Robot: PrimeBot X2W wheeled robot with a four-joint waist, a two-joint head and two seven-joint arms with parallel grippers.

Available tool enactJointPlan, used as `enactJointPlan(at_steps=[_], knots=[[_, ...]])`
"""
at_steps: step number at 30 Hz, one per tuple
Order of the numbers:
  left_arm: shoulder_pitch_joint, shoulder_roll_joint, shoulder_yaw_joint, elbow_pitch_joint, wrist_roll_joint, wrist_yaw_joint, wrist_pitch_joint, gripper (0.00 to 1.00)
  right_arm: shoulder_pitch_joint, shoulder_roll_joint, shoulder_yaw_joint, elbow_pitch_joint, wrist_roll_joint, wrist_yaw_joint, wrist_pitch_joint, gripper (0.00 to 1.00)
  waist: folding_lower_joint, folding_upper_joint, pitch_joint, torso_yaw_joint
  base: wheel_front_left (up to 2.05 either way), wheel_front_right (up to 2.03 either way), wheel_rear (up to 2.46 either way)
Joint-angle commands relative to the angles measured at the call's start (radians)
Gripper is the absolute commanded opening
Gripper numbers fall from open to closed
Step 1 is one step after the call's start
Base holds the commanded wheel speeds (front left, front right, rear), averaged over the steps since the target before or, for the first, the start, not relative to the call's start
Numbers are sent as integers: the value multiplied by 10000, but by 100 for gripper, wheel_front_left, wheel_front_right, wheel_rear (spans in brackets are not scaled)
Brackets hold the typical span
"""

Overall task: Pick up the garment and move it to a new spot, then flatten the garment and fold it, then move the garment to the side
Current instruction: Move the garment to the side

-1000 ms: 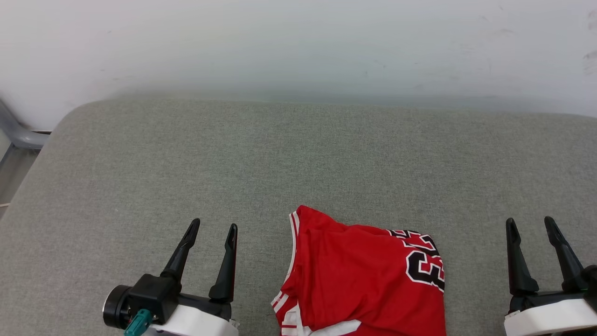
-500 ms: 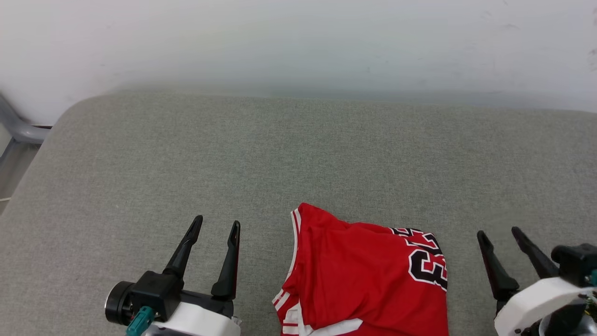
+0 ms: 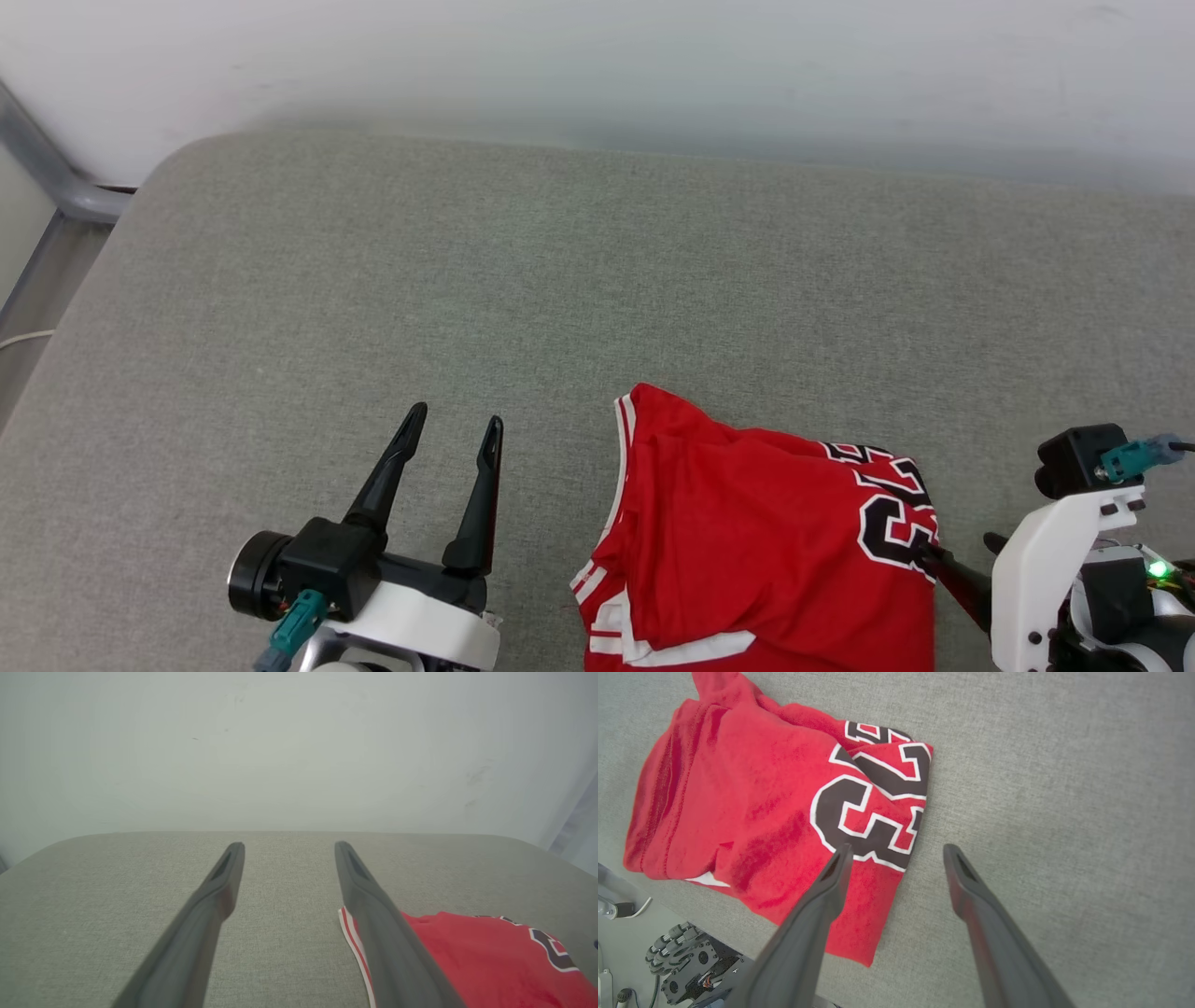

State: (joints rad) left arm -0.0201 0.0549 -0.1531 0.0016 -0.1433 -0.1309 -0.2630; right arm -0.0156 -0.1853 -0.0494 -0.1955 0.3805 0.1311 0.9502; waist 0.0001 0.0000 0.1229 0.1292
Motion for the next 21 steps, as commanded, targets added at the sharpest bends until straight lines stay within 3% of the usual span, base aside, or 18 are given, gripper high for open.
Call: enactJointPlan(at_steps=[1, 12, 20, 21], knots=[[-142, -1, -12, -26, 63, 10, -21, 100, -110, 84, 0, 6, -51, -9, 183, 100, -1, 0, 154, 170, 0, 0, 0], [-428, -29, -214, -11, 64, 10, -21, 100, -363, 438, -34, 1051, -366, -9, 530, 100, -1, 0, 713, 842, 0, 0, 0], [-546, -36, -302, 38, 96, 8, -21, 100, -284, 429, 735, 2285, -529, -6, 350, 100, -1, 0, 896, 1031, 0, 0, 0], [-550, -37, -308, 44, 88, 10, -21, 100, -258, 392, 839, 2436, -570, -6, 325, 54, -1, 0, 896, 1037, 0, 0, 0]])
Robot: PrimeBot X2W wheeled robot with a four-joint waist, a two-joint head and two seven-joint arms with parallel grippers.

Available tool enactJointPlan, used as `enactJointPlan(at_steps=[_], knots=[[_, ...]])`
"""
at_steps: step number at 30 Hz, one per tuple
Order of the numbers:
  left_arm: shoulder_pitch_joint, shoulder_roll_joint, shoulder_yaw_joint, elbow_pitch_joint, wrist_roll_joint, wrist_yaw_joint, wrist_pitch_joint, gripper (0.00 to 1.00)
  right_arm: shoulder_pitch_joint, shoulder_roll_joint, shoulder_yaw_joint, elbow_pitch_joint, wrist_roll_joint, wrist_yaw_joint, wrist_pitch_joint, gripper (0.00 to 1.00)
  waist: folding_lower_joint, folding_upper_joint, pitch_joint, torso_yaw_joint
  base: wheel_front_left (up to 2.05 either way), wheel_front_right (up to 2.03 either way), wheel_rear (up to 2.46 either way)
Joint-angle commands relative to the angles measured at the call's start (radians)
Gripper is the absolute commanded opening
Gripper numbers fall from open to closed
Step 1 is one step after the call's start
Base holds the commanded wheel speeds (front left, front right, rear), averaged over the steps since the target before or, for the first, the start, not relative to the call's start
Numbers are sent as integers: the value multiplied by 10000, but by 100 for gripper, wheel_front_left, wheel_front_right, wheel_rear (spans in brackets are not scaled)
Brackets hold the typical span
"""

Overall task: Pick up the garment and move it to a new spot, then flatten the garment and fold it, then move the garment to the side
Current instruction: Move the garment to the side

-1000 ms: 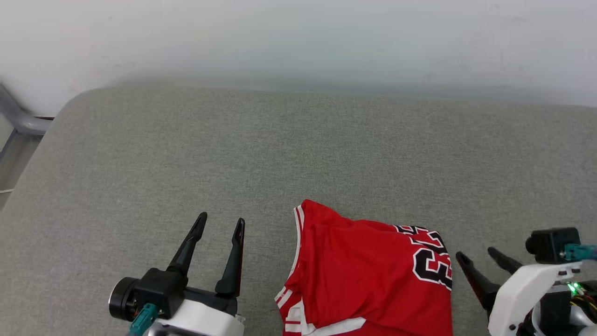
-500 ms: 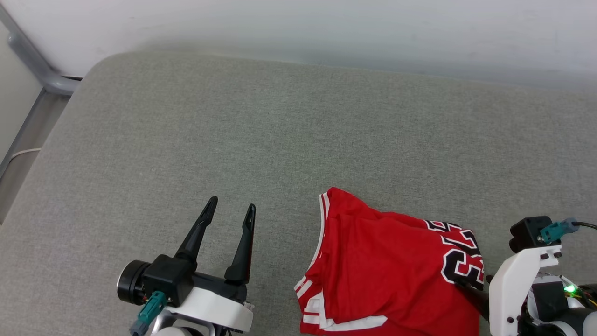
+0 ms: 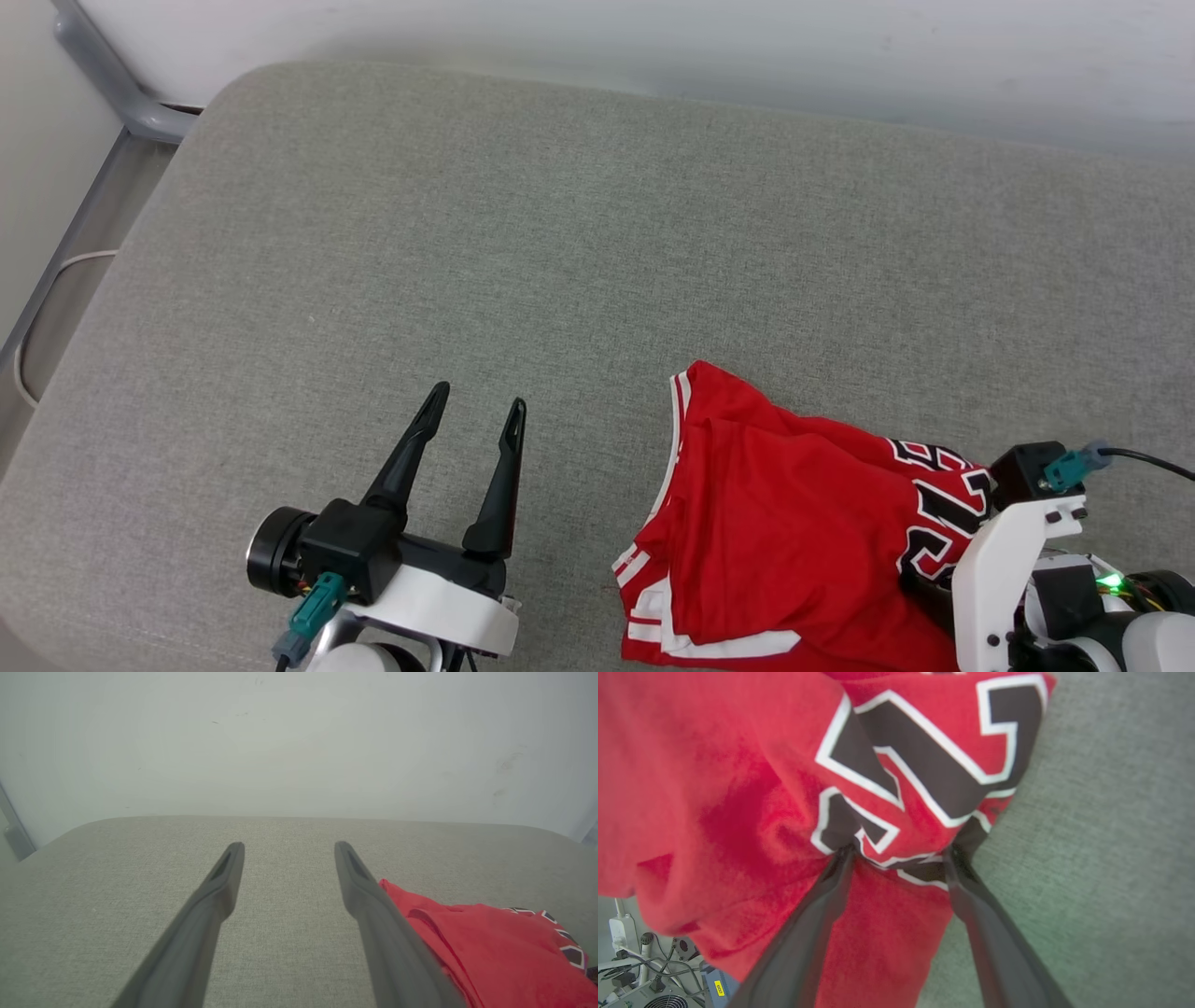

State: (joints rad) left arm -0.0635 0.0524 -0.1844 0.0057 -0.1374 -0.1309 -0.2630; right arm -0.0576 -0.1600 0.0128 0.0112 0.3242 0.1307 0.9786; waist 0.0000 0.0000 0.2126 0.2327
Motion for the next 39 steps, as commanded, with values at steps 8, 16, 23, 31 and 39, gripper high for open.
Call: enactJointPlan(at_steps=[8, 16, 23, 31, 39], knots=[[-111, -17, 20, 5, 113, 10, -21, 100, -274, -570, 852, 595, 1, -10, -694, 0, 0, 0, -125, -213, 0, 0, 0], [-183, 12, -104, -53, -3, 8, -21, 100, -1230, -2669, 2149, -75, -507, -10, -995, 0, 0, 0, -182, -1017, 0, 0, 0], [-341, 82, -503, 2, -3, 10, -21, 100, -2079, -4865, 2951, -208, -358, -10, -1183, 0, 0, 0, -11, -1986, 0, 0, 0], [-824, 223, -1271, -197, 132, 10, -21, 100, -2896, -6867, 2962, 416, -296, -10, -1821, 0, 0, 0, 642, -2798, 0, 0, 0], [-1565, 562, -2034, -543, 334, 8, -21, 100, -3990, -8140, 2815, 1908, -505, -10, -3323, 0, 0, 0, 1769, -3421, 0, 0, 0]])
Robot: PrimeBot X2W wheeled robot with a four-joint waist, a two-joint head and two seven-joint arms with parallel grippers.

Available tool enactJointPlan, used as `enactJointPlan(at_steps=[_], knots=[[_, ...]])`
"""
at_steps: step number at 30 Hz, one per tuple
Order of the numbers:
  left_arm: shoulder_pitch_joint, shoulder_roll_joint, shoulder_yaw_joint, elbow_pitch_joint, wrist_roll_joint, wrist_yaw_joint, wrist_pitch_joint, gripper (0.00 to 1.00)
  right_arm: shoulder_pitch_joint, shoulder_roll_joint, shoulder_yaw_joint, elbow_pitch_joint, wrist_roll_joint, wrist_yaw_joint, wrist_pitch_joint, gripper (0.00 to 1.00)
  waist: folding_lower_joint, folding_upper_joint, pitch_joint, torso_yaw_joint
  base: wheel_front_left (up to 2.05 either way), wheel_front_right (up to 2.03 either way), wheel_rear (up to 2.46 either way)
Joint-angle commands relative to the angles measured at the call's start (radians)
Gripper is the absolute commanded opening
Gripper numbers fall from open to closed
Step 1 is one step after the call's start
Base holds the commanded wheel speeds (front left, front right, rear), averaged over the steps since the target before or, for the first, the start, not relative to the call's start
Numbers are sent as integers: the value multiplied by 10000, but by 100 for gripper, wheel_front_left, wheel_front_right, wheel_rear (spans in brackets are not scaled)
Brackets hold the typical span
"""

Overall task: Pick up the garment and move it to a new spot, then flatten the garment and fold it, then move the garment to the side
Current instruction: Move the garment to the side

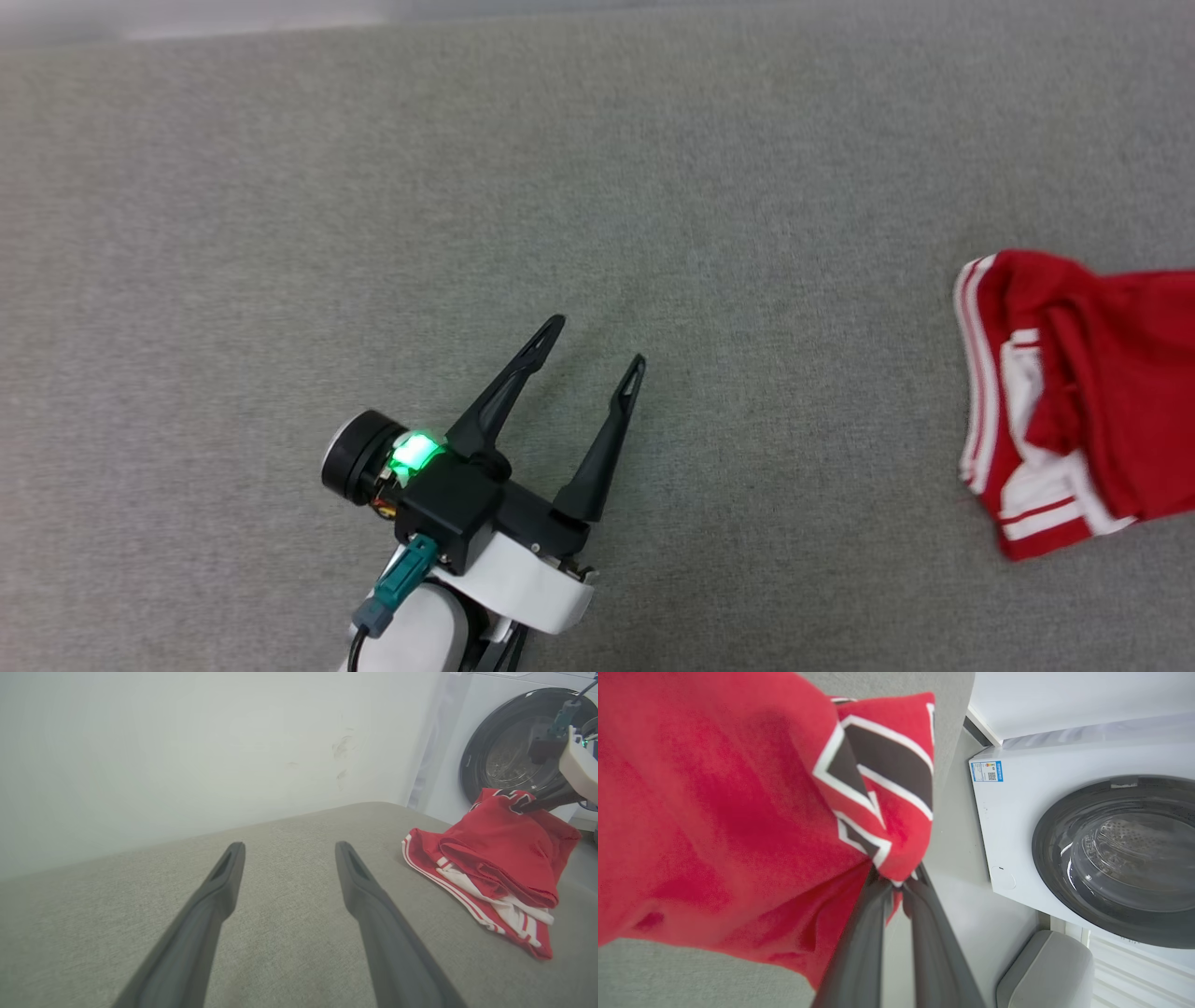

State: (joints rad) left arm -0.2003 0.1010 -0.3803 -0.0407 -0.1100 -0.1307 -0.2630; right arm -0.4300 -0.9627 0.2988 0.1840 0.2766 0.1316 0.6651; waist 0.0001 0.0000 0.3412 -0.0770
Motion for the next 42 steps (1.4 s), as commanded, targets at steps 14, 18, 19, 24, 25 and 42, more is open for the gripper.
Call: enactJointPlan(at_steps=[14, 18, 19, 24, 25, 42], knots=[[-1407, 541, -838, -959, 443, 8, -21, 100, -2435, -206, -755, 3927, -1010, -19, -2831, 0, -1, 0, 2146, -668, 0, 0, 0], [-1496, 634, -910, -1063, 488, 8, -21, 100, -2828, 7, -944, 4764, -1360, -19, -3351, 0, -1, 0, 2368, -684, 0, 0, 0], [-1514, 651, -917, -1084, 501, 8, -21, 100, -2954, 60, -1029, 4957, -1425, -19, -3475, 0, -1, 0, 2410, -684, 0, 0, 0], [-1583, 670, -872, -1055, 489, 8, -21, 100, -3333, 387, -1196, 5773, -1681, -19, -3937, 0, -1, 0, 2473, -645, 0, 0, 0], [-1583, 652, -859, -1032, 467, 6, -21, 100, -3412, 432, -1278, 5930, -1739, -19, -4037, 0, -1, 0, 2440, -630, 0, 0, 0], [-376, 34, 318, -175, -211, 14, -21, 100, -3867, 1354, -543, 6405, -1678, -19, -5206, 100, -1, 0, -252, -125, 0, 0, 0]])
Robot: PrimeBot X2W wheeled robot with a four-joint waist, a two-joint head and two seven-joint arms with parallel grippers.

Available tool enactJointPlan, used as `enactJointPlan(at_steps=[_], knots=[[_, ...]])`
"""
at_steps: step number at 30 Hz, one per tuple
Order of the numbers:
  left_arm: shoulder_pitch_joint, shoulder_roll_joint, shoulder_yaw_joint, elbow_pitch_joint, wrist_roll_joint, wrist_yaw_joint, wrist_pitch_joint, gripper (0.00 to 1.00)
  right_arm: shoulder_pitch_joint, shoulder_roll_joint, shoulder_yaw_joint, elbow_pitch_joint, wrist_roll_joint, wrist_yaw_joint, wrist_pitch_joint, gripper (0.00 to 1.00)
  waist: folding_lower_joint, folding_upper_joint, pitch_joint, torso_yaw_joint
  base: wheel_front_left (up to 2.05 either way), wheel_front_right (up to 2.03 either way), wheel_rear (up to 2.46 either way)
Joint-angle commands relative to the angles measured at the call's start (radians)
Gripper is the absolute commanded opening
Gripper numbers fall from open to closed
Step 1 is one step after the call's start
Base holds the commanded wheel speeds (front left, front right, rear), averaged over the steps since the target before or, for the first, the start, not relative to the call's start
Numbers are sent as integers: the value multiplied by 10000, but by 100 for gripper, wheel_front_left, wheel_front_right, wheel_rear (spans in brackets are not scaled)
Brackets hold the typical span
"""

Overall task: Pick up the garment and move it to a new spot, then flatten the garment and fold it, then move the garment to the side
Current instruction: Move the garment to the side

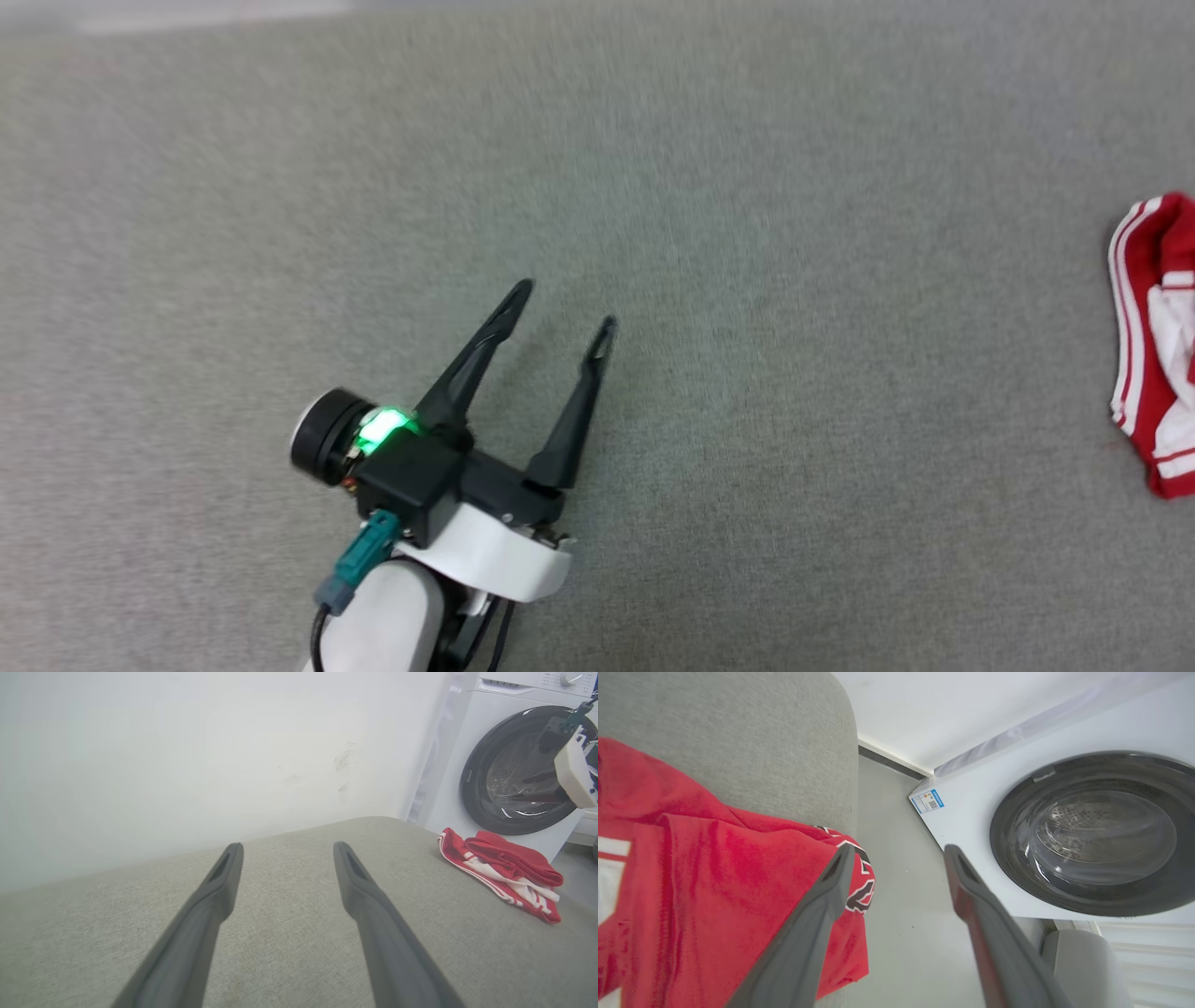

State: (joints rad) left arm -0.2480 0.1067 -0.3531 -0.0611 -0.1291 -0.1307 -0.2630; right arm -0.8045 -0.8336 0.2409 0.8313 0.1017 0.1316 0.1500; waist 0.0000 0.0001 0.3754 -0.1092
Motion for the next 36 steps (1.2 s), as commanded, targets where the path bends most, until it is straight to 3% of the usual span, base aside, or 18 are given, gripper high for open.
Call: enactJointPlan(at_steps=[1, 6, 11, 20, 28, 36], knots=[[225, -48, 187, 90, -39, 16, -21, 100, -65, 176, 136, -194, 209, -19, -146, 100, 0, -1, -806, 255, 0, 0, 0], [827, -217, 950, 261, -131, 28, -21, 100, 449, 863, 361, -1156, 1035, -18, -739, 100, 0, -1, -1702, 516, 0, 0, 0], [1366, -339, 1560, 448, -111, 24, -21, 100, 1317, 1726, -95, -2490, 1715, -18, -1439, 100, 0, -1, -2415, 760, 0, 0, 0], [2068, -461, 2165, 780, -193, 18, -21, 100, 4089, 4318, -2177, -5244, 2001, -18, -2541, 100, 0, -1, -3124, 1112, 0, 0, 0], [2303, -528, 2336, 1038, -245, 12, -21, 100, 6517, 6735, -3030, -7375, 1620, -16, -3325, 100, 0, -1, -3294, 1362, 0, 0, 0], [2551, -542, 2297, 1321, -449, 9, -21, 100, 7718, 7577, -2886, -7593, 1447, -15, -3955, 100, 0, -1, -3391, 1396, 0, 0, 0]])
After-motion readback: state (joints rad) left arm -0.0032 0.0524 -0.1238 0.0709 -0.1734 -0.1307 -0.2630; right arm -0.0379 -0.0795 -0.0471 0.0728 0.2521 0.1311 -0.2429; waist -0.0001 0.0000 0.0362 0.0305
